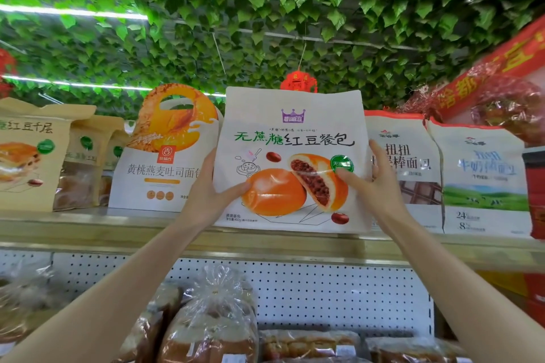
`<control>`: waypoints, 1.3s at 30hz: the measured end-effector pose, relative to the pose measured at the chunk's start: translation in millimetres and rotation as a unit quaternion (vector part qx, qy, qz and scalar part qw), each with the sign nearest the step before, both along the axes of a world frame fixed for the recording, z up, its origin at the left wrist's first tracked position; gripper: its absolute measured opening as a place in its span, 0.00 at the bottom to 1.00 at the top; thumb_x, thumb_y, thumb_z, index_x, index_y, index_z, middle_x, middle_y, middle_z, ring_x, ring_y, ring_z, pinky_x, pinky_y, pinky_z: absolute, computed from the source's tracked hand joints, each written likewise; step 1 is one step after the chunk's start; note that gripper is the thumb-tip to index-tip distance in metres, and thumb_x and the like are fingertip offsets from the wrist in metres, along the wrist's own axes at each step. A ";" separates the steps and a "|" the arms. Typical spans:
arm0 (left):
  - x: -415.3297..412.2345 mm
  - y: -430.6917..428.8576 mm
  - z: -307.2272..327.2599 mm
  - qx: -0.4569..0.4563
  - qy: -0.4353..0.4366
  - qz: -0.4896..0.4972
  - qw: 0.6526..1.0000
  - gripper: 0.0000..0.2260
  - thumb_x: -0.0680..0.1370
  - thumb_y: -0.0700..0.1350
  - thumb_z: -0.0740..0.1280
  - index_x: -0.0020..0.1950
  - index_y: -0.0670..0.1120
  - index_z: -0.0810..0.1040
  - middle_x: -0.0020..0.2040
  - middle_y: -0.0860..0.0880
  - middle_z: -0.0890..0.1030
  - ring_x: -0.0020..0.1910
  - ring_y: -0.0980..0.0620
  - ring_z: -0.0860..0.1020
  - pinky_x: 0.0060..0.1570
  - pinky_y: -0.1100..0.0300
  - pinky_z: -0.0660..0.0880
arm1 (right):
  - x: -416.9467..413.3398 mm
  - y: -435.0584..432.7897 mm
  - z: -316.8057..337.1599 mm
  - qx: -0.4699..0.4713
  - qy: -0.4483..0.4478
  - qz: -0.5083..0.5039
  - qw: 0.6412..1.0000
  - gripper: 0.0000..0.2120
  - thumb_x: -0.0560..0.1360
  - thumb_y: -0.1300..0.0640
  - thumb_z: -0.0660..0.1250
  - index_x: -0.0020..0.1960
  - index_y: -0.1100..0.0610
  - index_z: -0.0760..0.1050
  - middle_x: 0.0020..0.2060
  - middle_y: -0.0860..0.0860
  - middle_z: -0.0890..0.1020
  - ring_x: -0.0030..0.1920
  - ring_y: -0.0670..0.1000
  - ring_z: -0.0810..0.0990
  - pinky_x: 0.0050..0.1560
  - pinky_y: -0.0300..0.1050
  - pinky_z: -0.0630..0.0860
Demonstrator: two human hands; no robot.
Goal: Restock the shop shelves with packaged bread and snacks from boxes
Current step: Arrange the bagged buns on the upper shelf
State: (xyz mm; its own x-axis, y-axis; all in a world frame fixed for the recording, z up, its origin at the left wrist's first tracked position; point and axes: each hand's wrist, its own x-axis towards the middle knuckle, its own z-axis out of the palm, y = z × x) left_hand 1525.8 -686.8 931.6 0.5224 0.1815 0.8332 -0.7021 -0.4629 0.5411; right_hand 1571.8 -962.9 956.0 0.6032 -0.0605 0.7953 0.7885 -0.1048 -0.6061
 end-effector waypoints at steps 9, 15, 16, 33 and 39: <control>-5.0 11.7 -6.2 0.031 0.064 0.049 0.996 0.42 0.69 0.46 0.78 0.77 0.54 0.58 0.68 0.52 0.73 0.66 0.48 0.72 0.64 0.44 0.72 | -0.3 -16.7 -19.8 -0.130 0.029 -0.051 0.990 0.52 0.67 0.58 0.79 0.79 0.44 0.48 0.74 0.44 0.66 0.73 0.48 0.66 0.71 0.54 0.67; 0.6 12.6 -4.8 -0.005 0.060 0.061 0.996 0.41 0.68 0.43 0.79 0.76 0.52 0.61 0.65 0.49 0.77 0.62 0.46 0.75 0.59 0.42 0.75 | 9.6 -8.7 -16.0 -0.115 0.016 -0.059 0.992 0.53 0.65 0.60 0.80 0.79 0.47 0.50 0.74 0.46 0.67 0.72 0.50 0.67 0.70 0.57 0.68; 1.4 13.0 -4.2 -0.009 0.059 0.061 0.996 0.41 0.68 0.43 0.79 0.76 0.52 0.62 0.65 0.48 0.77 0.62 0.46 0.76 0.59 0.42 0.75 | 11.3 -7.4 -15.5 -0.114 0.014 -0.060 0.992 0.53 0.64 0.60 0.80 0.79 0.47 0.50 0.74 0.45 0.66 0.72 0.49 0.67 0.70 0.56 0.68; 11.8 11.6 -4.6 -0.015 0.067 0.069 0.995 0.40 0.68 0.39 0.78 0.75 0.52 0.63 0.61 0.46 0.79 0.58 0.44 0.78 0.56 0.43 0.77 | 16.8 3.8 -25.0 -0.091 0.031 -0.066 0.993 0.50 0.66 0.63 0.78 0.79 0.51 0.52 0.70 0.39 0.65 0.68 0.40 0.63 0.67 0.39 0.61; 12.4 12.6 -10.5 -0.008 0.068 0.073 0.995 0.40 0.69 0.39 0.78 0.75 0.50 0.62 0.61 0.48 0.78 0.59 0.47 0.77 0.57 0.46 0.77 | 18.2 4.5 -30.3 -0.090 0.035 -0.059 0.994 0.50 0.66 0.63 0.78 0.79 0.50 0.53 0.75 0.44 0.63 0.74 0.46 0.61 0.72 0.44 0.60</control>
